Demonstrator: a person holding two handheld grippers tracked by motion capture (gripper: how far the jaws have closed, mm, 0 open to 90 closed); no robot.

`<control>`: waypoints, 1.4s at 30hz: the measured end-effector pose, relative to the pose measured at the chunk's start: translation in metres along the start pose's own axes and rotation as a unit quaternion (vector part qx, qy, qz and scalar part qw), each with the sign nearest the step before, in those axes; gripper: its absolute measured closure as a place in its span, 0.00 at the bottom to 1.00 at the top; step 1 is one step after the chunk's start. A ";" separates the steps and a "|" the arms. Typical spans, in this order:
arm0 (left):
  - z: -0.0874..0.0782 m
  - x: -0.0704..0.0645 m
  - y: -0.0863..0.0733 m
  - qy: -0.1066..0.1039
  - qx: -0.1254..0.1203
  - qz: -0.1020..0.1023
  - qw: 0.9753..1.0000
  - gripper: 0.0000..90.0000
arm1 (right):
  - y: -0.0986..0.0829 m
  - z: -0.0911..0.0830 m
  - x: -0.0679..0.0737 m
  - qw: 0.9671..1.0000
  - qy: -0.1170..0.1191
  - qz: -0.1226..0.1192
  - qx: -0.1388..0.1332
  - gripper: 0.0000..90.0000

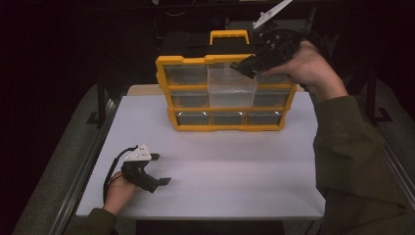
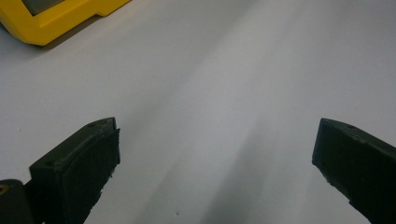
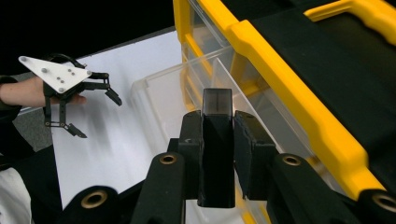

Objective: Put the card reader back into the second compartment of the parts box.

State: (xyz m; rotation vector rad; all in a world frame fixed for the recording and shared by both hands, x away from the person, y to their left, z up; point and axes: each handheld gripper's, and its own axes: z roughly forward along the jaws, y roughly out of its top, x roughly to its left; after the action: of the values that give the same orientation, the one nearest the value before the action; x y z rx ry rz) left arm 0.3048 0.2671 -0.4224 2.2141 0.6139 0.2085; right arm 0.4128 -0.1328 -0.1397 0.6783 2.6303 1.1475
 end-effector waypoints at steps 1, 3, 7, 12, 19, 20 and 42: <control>0.000 0.000 0.000 0.000 0.000 0.000 1.000 0.00 | 0.002 0.005 -0.001 1.000 0.002 0.000 0.004 0.80; 0.000 0.000 0.000 0.000 0.000 0.000 1.000 0.00 | 0.004 0.016 -0.002 1.000 0.013 0.001 0.018 0.79; -0.001 0.000 0.000 -0.001 -0.002 0.000 1.000 0.00 | 0.002 0.027 -0.005 1.000 0.007 0.010 0.025 0.62; 0.000 0.001 0.000 0.000 -0.001 -0.002 1.000 0.00 | -0.007 0.008 -0.005 1.000 -0.004 0.022 -0.003 0.54; 0.000 0.001 -0.001 0.003 0.002 -0.001 1.000 0.00 | -0.027 -0.020 -0.002 0.999 -0.016 0.036 -0.020 0.45; 0.000 0.001 -0.001 0.003 0.002 -0.001 1.000 0.00 | -0.031 -0.021 -0.002 0.999 -0.020 0.036 -0.020 0.43; 0.001 0.001 -0.001 0.004 0.002 0.000 1.000 0.00 | -0.131 0.019 0.014 0.994 -0.056 0.073 -0.051 0.07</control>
State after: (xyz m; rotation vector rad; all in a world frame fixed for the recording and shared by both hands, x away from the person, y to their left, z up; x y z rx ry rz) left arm 0.3053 0.2674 -0.4237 2.2186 0.6193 0.2152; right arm 0.3634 -0.1914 -0.2488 0.9002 2.4447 1.2358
